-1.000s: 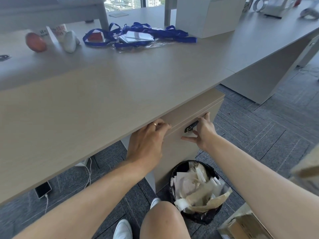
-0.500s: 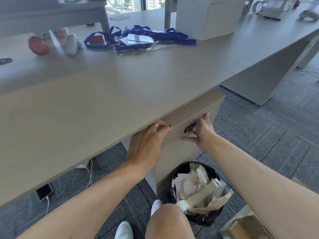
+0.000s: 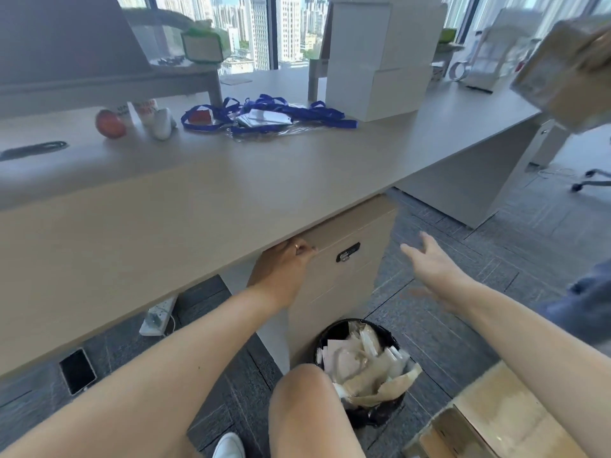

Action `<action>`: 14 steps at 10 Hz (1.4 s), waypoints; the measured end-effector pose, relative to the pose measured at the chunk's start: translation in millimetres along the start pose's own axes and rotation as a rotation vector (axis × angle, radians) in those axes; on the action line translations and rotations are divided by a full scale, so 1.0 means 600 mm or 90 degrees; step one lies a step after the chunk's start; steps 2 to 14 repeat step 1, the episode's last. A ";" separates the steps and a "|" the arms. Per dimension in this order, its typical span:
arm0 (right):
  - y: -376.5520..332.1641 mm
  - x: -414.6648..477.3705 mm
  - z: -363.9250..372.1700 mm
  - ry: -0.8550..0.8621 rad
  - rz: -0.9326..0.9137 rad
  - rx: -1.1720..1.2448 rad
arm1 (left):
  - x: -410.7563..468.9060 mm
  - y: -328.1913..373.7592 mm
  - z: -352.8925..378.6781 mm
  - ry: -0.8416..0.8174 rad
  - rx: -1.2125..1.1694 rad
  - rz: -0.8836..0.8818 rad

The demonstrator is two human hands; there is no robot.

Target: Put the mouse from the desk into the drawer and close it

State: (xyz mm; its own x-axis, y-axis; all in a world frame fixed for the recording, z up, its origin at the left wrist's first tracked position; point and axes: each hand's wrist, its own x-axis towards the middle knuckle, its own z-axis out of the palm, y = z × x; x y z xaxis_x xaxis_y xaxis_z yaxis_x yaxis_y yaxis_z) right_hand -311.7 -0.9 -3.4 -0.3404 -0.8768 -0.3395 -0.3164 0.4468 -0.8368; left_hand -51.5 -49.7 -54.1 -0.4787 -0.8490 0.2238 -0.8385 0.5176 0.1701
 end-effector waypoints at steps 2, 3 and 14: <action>0.001 -0.075 -0.066 0.034 -0.111 -0.016 | -0.026 0.028 -0.039 -0.152 0.023 -0.007; 0.001 -0.075 -0.066 0.034 -0.111 -0.016 | -0.026 0.028 -0.039 -0.152 0.023 -0.007; 0.001 -0.075 -0.066 0.034 -0.111 -0.016 | -0.026 0.028 -0.039 -0.152 0.023 -0.007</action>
